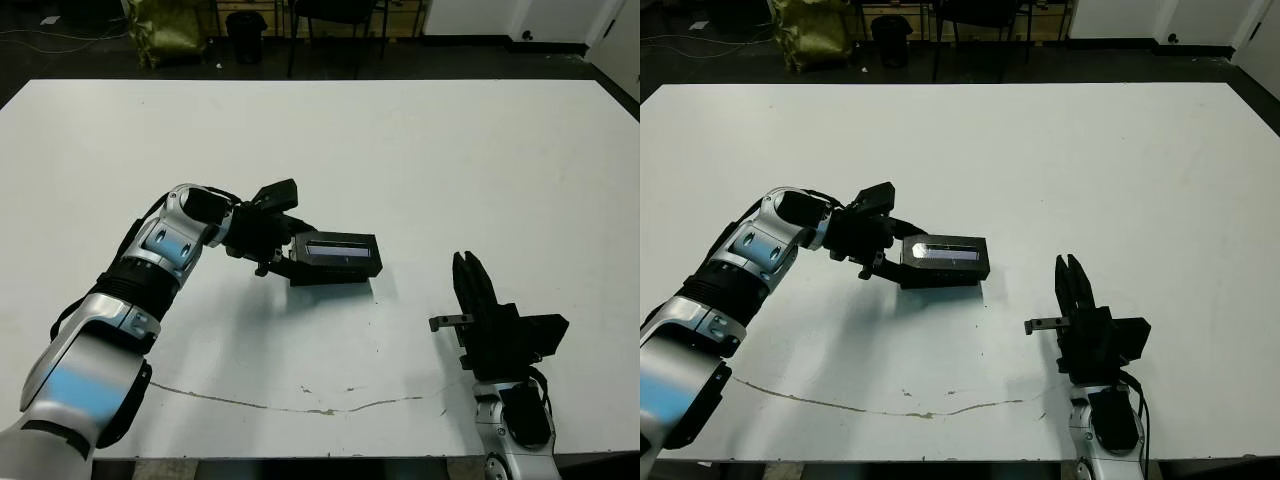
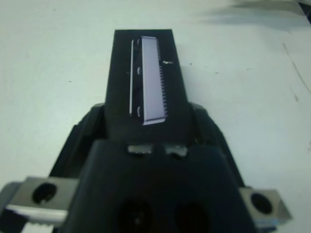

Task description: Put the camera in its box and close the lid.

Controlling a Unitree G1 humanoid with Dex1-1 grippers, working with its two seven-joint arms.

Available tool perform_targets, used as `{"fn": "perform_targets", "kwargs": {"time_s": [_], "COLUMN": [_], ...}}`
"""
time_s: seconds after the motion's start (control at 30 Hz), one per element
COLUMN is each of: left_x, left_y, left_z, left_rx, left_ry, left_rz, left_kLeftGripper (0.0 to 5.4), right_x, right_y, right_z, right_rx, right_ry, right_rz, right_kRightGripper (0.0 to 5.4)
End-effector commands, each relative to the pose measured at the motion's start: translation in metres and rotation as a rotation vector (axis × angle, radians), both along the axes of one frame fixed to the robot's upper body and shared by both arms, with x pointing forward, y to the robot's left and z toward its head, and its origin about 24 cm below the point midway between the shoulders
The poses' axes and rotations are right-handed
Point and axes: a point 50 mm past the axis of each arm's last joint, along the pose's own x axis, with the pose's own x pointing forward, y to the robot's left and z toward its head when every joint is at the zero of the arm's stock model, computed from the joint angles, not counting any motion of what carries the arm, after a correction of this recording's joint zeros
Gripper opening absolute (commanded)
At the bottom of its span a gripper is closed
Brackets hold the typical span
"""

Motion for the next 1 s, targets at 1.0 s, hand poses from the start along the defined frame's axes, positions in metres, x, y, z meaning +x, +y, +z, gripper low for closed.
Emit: {"fn": "perform_targets", "kwargs": {"time_s": [1.0], "left_x": [0.0049], "left_y": [0.0084], "left_z": [0.0021], "left_rx": [0.080], "left_ry": [-0.014], "left_rz": [0.004], "left_kLeftGripper": [2.61], "right_x": [-0.0020], "right_y": [-0.0024], "right_z": [-0.0065], "right_rx": [0.010], "right_ry": [0.022], "right_rz": [0.000], "right_kRightGripper": [0.00]}}
